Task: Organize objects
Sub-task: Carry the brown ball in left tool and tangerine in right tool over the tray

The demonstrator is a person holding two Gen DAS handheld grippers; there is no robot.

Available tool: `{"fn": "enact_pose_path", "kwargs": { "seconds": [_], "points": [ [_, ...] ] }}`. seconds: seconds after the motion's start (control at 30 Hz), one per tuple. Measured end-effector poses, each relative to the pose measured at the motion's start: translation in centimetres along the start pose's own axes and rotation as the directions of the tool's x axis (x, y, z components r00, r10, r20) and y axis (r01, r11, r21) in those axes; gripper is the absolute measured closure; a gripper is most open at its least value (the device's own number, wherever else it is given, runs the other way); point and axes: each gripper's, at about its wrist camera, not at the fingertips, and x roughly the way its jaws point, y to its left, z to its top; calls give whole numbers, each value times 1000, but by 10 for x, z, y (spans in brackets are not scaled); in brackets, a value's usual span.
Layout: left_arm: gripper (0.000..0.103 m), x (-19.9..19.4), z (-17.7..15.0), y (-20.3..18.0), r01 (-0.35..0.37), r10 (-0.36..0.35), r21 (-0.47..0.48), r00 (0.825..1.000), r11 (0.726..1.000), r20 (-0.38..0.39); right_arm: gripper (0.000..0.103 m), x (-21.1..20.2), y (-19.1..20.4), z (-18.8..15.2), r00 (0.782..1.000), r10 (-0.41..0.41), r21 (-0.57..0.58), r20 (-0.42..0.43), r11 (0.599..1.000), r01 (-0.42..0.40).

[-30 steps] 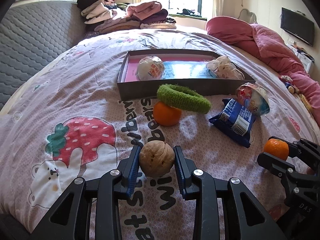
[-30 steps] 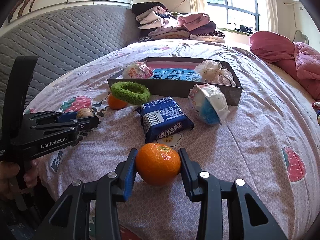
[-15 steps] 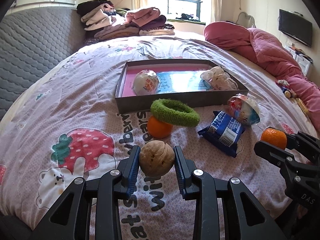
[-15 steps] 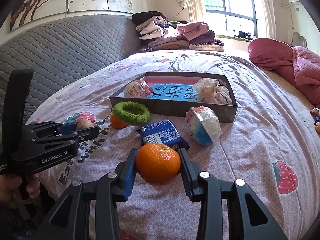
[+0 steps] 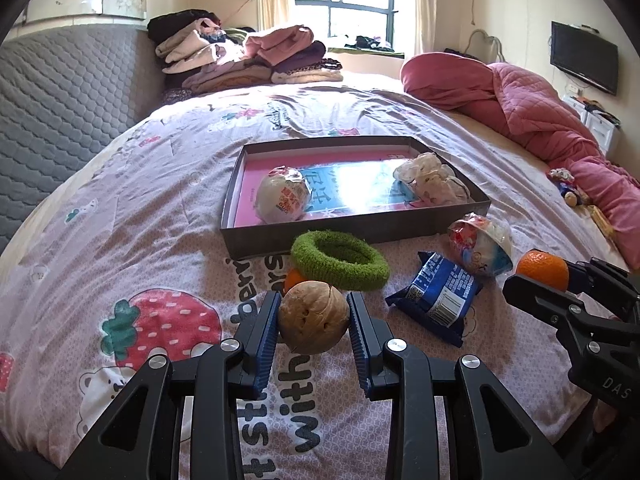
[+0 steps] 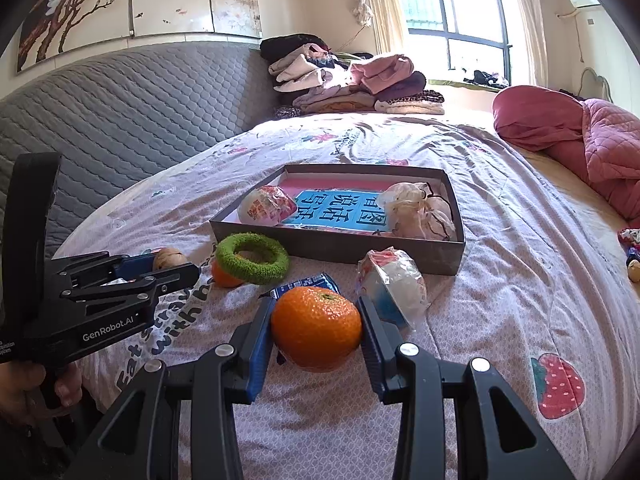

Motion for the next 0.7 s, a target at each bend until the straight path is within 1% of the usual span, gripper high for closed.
{"fn": "enact_pose_path", "kwargs": {
  "seconds": [0.23,0.7],
  "points": [
    [69,5,13,-5,4,-5,15,1000,1000,14,63,3,-3,10,1000,-5,-8,12,1000,6],
    [69,22,48,-13,30,-31,35,998,999,45,63,20,-14,39,999,-31,-17,41,999,31]
  ]
}}
